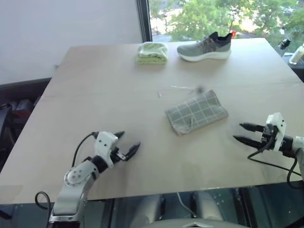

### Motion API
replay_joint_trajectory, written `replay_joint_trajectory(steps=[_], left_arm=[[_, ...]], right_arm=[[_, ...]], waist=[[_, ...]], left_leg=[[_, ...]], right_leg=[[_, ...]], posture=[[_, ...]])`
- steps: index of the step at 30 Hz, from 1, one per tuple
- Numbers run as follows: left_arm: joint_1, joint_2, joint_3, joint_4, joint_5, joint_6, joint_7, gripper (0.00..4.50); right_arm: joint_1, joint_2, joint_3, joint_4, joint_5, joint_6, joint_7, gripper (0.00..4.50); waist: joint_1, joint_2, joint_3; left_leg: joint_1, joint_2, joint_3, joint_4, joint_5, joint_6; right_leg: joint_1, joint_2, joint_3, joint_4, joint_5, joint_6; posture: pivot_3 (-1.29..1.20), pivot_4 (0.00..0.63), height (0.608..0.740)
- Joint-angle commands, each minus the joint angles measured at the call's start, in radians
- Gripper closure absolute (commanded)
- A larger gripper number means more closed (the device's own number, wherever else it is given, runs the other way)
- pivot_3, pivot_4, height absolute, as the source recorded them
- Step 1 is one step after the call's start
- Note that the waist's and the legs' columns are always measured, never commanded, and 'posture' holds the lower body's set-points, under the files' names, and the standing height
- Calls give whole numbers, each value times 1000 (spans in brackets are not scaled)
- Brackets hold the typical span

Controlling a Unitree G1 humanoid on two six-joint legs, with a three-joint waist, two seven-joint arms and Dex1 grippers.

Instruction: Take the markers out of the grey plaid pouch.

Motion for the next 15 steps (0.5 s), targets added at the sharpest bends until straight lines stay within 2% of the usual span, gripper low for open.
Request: replay_joint_trajectory(steps=[1, 15], left_arm=[[16, 6, 19, -25, -22, 1, -7, 78], [2, 13, 10, -8, -32, -11, -24, 78]], right_arm=[[-27, -7, -9, -1, 5, -11, 4, 1020], [0, -28, -30, -26, 16, -1, 5, 1020]], waist=[[0, 0, 0], [0, 0, 0]], left_leg=[[0, 0, 0, 0, 0, 0], [0, 0, 0, 0, 0, 0]], right_leg=[[0, 0, 0, 0, 0, 0], [0, 0, 0, 0, 0, 0]], posture=[[0, 150, 740], [0, 150, 740]])
